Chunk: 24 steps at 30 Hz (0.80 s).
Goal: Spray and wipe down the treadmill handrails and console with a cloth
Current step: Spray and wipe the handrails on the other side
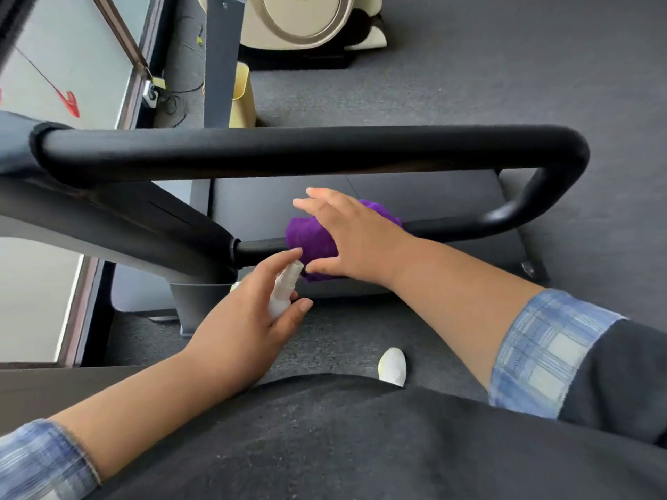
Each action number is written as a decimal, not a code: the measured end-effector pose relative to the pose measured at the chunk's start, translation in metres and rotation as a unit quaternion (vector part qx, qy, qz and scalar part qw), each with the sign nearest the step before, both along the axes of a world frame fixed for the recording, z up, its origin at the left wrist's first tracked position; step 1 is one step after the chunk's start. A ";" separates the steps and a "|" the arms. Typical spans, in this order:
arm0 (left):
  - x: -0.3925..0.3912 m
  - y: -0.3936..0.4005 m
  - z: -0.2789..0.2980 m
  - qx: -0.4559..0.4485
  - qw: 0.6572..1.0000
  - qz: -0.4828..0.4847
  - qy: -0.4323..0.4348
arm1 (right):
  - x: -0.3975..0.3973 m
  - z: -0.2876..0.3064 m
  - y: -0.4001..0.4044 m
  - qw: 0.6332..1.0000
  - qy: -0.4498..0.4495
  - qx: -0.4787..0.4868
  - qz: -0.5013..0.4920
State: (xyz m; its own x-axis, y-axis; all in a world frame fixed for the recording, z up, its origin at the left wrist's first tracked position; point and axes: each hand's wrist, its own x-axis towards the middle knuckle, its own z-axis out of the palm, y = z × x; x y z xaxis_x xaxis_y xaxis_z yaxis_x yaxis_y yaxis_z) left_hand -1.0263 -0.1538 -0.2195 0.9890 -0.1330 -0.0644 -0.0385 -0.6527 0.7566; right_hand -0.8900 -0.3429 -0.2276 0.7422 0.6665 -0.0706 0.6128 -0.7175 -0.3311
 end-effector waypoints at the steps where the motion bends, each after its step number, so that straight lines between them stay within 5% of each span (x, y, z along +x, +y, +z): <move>1: 0.000 0.000 -0.001 0.001 1.000 0.001 -0.002 | 0.005 0.003 -0.010 1.000 0.006 -0.005 -0.001; 7: -0.004 0.014 -0.009 -0.006 0.999 0.033 0.000 | 0.009 -0.008 -0.015 0.981 -0.086 -0.165 0.052; 24: -0.029 0.066 -0.013 0.016 0.994 0.104 0.020 | 0.000 -0.015 0.101 0.975 -0.065 -0.210 0.043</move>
State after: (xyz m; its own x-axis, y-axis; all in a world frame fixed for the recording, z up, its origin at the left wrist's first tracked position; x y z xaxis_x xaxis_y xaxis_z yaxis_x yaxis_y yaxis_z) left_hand -1.0555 -0.0877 -0.2326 0.9914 0.0767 -0.1060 0.1300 -0.6666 0.7340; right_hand -0.8903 -0.2422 -0.2424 0.7057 0.6592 -0.2597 0.6940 -0.7169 0.0658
